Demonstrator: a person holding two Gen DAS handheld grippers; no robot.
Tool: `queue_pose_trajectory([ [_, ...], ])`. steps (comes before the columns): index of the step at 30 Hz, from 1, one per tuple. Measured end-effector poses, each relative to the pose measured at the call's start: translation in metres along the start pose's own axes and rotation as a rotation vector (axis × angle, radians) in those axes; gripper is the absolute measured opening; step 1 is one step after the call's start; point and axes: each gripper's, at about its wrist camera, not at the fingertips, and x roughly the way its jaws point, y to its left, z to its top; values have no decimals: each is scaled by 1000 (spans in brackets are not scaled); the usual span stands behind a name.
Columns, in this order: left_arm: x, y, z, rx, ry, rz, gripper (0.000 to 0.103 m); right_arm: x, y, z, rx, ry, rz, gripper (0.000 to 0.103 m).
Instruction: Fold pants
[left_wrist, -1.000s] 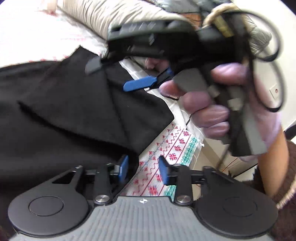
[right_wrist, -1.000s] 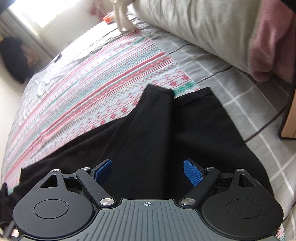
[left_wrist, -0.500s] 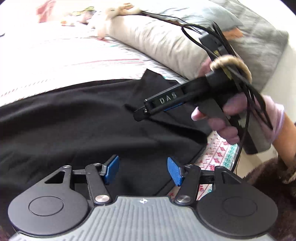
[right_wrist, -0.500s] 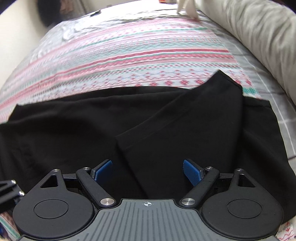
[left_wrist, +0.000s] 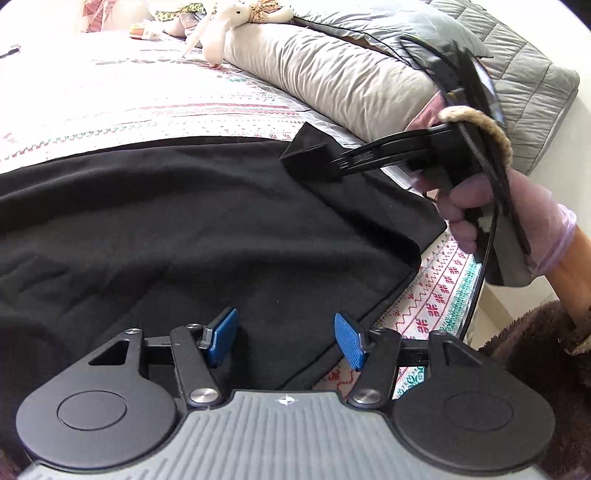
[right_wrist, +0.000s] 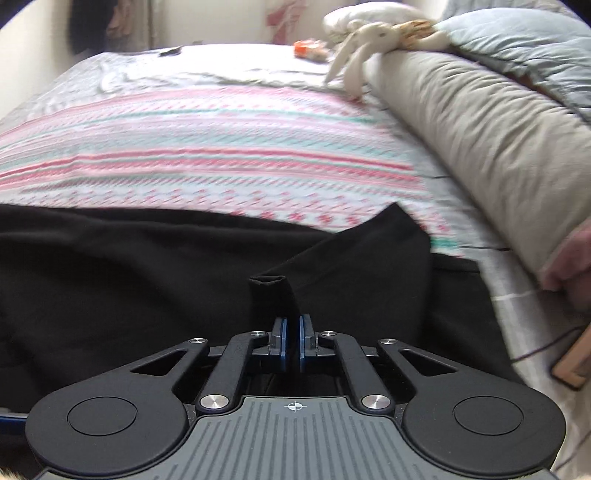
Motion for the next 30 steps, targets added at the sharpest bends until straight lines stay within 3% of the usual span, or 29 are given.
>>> queue_pose_trajectory([
  [6,-5,-1,-3,30,-5,1,82,-16,-59,-10,111,-29,-125,1],
  [10,-3,-3,-6,58,-14,1,82,-14,-91,-21,173,-6,-154,1],
  [20,-15,7,-14,48,-20,-26,82,-13,-117,-41,133,148,-255,2],
  [23,-15,5,-15,56,-22,-24,82,-25,-119,-42,142,119,-208,13],
  [25,-15,5,-14,54,-23,-24,83,-33,-124,-36,187,81,-176,33],
  [26,-15,5,-14,50,-22,-24,83,-37,-126,-33,208,52,-158,49],
  [27,-14,5,-13,41,-22,-24,83,-40,-129,-30,225,24,-141,59],
  [30,-14,6,-12,15,-16,-24,83,-38,-134,-17,252,-15,-124,61],
])
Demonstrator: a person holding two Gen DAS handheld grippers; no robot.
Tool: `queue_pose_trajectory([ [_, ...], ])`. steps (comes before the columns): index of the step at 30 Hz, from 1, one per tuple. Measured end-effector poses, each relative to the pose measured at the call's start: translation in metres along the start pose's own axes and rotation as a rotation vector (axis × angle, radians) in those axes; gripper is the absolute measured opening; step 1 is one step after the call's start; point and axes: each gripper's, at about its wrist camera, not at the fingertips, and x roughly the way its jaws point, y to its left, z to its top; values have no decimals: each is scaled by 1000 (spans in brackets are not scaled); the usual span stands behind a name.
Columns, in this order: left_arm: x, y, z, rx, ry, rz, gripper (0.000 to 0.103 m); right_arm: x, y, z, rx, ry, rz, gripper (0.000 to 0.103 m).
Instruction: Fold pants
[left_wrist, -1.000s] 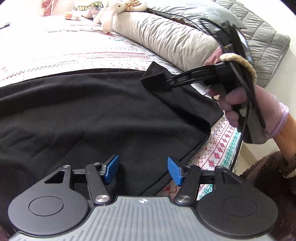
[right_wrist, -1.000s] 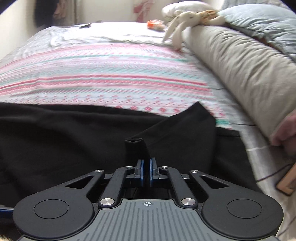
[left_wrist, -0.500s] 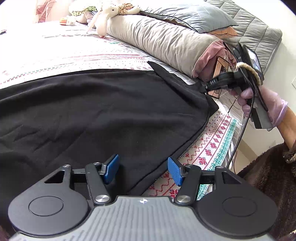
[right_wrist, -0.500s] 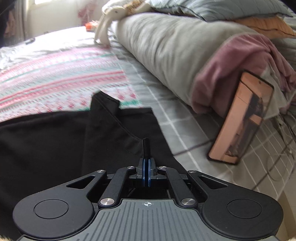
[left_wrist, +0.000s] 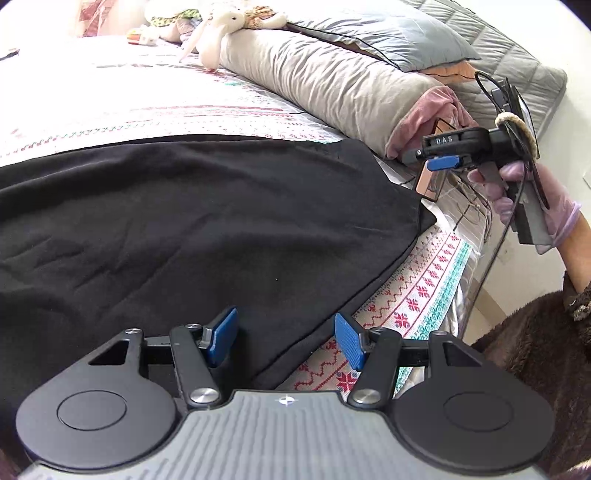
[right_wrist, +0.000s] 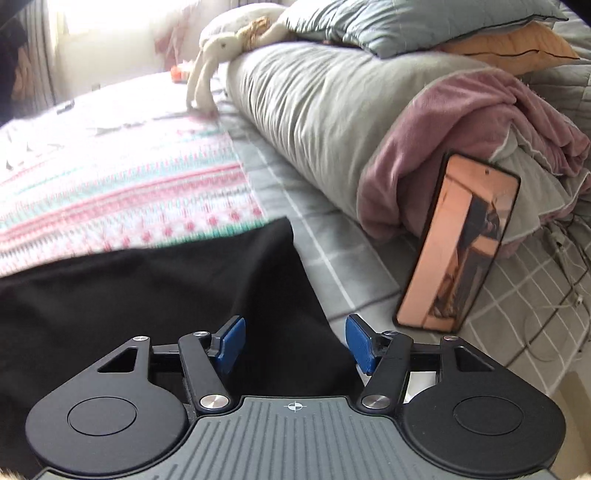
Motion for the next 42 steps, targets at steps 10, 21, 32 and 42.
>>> queue_pose_trajectory([
  [10,3,16,10,-98,-18,21,84,62,-7,30,114,7,-46,60],
  [21,6,22,13,-133,-33,5,86,113,-20,29,140,85,-83,36],
  [32,6,20,13,-125,-45,6,88,127,-3,36,87,7,26,38],
  [42,7,18,13,-103,-49,19,88,116,8,39,65,-84,1,2],
])
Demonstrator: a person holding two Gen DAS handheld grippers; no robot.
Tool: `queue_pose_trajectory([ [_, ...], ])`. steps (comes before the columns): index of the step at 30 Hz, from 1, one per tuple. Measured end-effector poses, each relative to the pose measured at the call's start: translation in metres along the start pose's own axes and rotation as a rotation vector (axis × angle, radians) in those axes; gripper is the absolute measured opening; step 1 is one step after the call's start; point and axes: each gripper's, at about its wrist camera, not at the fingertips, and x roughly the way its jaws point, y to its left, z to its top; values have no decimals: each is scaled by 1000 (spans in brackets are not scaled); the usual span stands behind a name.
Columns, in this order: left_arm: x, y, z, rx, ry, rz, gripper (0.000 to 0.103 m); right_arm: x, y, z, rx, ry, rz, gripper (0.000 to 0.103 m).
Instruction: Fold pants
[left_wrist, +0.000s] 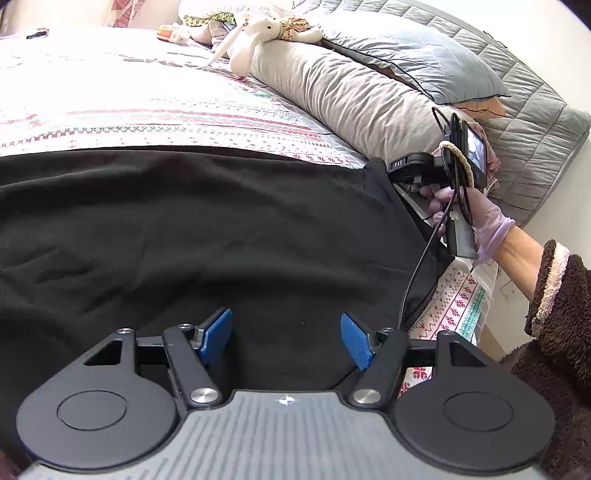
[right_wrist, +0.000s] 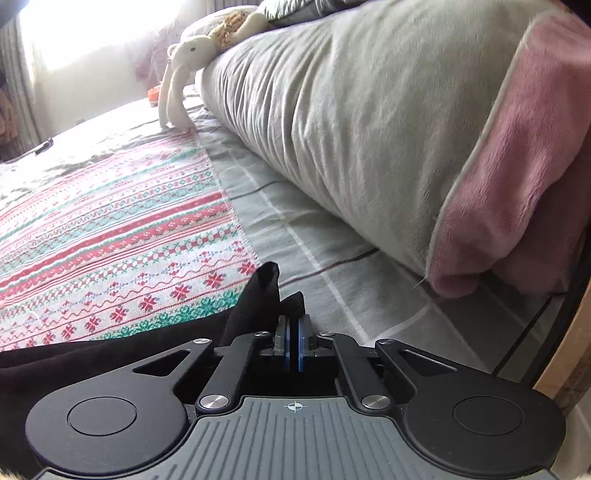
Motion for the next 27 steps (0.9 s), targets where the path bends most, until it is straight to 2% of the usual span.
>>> queue_pose_trajectory([
  [5,1,-1,0,3,0,2,88,-17,14,4,-87,-133,-51,1],
  [7,0,0,0,-4,0,0,88,-10,13,4,-91,-127,-77,1],
  [11,0,0,0,-14,0,-2,88,18,6,-5,-122,-62,-150,0],
  [15,0,-1,2,-11,11,4,88,9,-1,-6,-122,-55,-191,3],
  [17,-1,-1,5,-22,22,0,89,-10,-5,1,-100,-73,-178,11],
  [19,-3,-2,6,-22,20,-2,89,-31,-8,7,-73,-78,-140,13],
  [23,-9,-5,6,1,13,37,89,-68,-7,6,-31,-52,-25,36],
  [27,-22,-2,5,25,-10,111,90,-94,6,-6,-62,-19,48,55],
])
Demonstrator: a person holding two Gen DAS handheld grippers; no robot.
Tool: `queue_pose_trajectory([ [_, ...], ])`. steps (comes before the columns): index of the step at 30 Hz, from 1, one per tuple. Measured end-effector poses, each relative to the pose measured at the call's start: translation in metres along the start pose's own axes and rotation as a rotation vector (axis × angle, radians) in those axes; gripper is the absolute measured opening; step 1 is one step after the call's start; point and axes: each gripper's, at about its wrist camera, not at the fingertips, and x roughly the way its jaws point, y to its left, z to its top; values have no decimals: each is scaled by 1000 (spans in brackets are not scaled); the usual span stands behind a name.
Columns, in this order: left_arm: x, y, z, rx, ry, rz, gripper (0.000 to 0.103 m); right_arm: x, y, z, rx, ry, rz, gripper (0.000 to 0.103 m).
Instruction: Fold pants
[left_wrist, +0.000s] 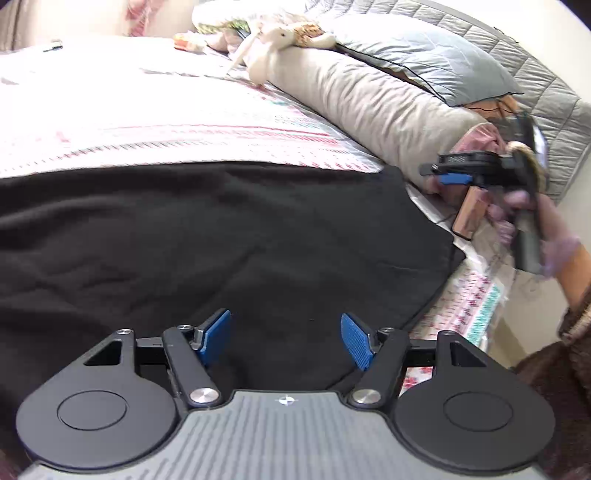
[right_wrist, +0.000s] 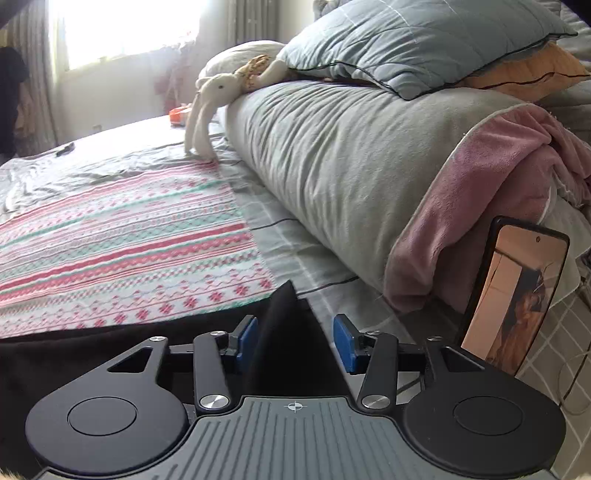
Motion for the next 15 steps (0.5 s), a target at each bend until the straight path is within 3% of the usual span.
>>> queue_pose_trajectory([
  [3,-17,10,3,18,-43,102,93,-14,20,-7,-22,22,37,67],
  [9,-54,70,34,-87,-91,318,100,-30,57,-13,62,139,173,74],
  [12,-68,116,53,-188,-114,359,103,-33,86,-17,58,149,244,83],
  [15,-73,160,68,-244,-123,365,103,-33,122,-23,-21,156,296,84],
])
